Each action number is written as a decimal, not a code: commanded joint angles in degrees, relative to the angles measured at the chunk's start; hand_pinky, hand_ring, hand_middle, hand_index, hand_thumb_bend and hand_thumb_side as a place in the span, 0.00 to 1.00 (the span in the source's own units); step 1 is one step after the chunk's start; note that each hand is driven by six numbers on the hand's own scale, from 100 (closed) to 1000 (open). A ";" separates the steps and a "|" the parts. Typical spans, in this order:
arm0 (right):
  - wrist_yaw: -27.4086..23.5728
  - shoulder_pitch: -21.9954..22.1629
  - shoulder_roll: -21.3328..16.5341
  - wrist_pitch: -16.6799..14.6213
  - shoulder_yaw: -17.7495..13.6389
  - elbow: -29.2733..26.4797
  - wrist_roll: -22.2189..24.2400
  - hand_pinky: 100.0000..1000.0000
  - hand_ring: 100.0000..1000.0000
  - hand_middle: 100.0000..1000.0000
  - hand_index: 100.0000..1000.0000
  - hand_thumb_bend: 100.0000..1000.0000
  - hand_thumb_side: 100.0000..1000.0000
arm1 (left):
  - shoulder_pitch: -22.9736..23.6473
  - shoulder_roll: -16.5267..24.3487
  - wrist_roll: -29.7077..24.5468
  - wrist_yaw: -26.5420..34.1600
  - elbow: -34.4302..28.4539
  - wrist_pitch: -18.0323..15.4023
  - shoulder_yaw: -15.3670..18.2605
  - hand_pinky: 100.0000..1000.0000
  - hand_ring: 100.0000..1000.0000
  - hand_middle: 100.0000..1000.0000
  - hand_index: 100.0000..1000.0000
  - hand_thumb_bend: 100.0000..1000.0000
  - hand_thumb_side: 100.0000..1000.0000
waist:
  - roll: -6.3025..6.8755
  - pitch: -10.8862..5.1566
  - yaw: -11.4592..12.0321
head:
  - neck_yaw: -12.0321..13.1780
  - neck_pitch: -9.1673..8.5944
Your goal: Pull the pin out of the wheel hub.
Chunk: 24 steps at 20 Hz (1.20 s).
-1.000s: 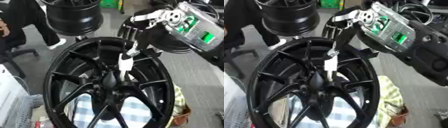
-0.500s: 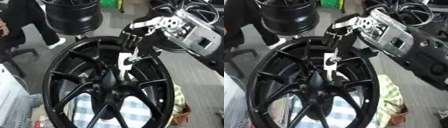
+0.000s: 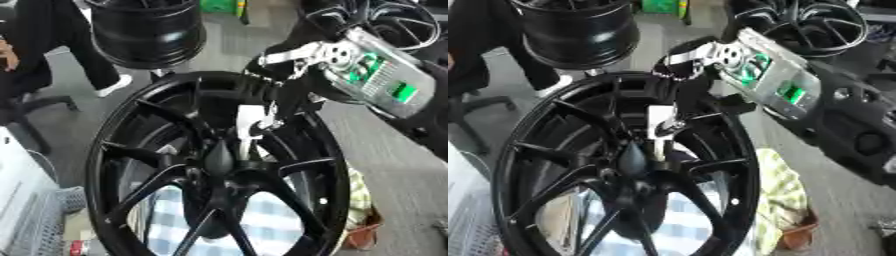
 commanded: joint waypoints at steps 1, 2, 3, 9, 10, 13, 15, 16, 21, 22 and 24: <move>0.37 -0.60 -0.09 4.18 -0.79 0.55 4.66 0.76 0.73 0.68 0.77 0.47 0.00 | -0.47 0.46 0.05 -0.05 -0.61 0.20 0.16 0.75 0.74 0.61 0.80 0.00 0.54 | 0.46 -0.66 0.05 | -0.12 -0.86; 0.46 -0.50 0.12 4.04 -0.76 0.74 4.63 0.76 0.73 0.68 0.77 0.47 0.00 | -0.50 0.42 0.06 -0.04 -0.61 0.21 0.15 0.75 0.74 0.61 0.80 0.00 0.54 | 0.46 -0.62 0.07 | -0.14 -0.88; 0.58 -0.39 0.33 3.91 -0.73 0.95 4.61 0.76 0.73 0.68 0.77 0.46 0.00 | -0.53 0.38 0.04 -0.04 -0.61 0.20 0.14 0.75 0.74 0.61 0.80 0.00 0.55 | 0.46 -0.58 0.09 | -0.14 -0.92; 1.35 0.43 1.12 2.95 -0.82 2.26 4.54 0.75 0.73 0.67 0.75 0.44 0.00 | -0.48 0.15 0.01 -0.07 -0.61 0.23 0.15 0.75 0.74 0.61 0.80 0.00 0.55 | 0.50 -0.35 0.26 | -0.19 -1.09; 1.43 0.54 1.19 2.84 -0.86 2.42 4.52 0.75 0.72 0.67 0.75 0.44 0.00 | -0.45 0.11 0.04 -0.07 -0.61 0.26 0.17 0.75 0.74 0.61 0.80 0.00 0.55 | 0.50 -0.33 0.28 | -0.21 -1.12; 1.57 0.65 1.48 2.67 -1.01 2.70 4.15 0.75 0.71 0.64 0.73 0.43 0.00 | -0.39 0.01 0.05 -0.07 -0.61 0.34 0.14 0.75 0.74 0.61 0.80 0.00 0.56 | 0.50 -0.30 0.30 | -0.25 -1.17; 1.81 0.59 1.64 2.56 -1.07 2.53 3.51 0.74 0.69 0.62 0.70 0.42 0.00 | -0.34 -0.06 0.04 -0.08 -0.61 0.35 0.13 0.75 0.74 0.61 0.80 0.00 0.56 | 0.51 -0.30 0.29 | -0.23 -1.15; 2.03 0.56 1.67 2.55 -1.04 2.48 3.24 0.74 0.68 0.60 0.69 0.41 0.00 | -0.33 -0.10 0.04 -0.08 -0.61 0.34 0.13 0.75 0.74 0.61 0.80 0.00 0.56 | 0.51 -0.30 0.30 | -0.26 -1.18; 3.65 0.67 1.69 2.59 -0.88 2.22 2.62 0.72 0.64 0.54 0.65 0.38 0.00 | -0.21 -0.26 0.11 -0.03 -0.61 0.27 0.21 0.75 0.74 0.61 0.80 0.00 0.56 | 0.46 -0.32 0.32 | -0.28 -1.22; 3.90 0.70 1.71 2.63 -0.92 2.15 2.54 0.72 0.63 0.53 0.63 0.37 0.00 | -0.20 -0.30 0.10 -0.01 -0.61 0.26 0.22 0.75 0.74 0.61 0.80 0.00 0.56 | 0.46 -0.33 0.33 | -0.30 -1.25; 4.29 0.78 1.77 2.71 -1.02 1.95 2.18 0.72 0.61 0.51 0.61 0.35 0.00 | -0.17 -0.36 0.11 0.02 -0.61 0.28 0.26 0.75 0.74 0.61 0.80 0.00 0.56 | 0.45 -0.34 0.35 | -0.28 -1.29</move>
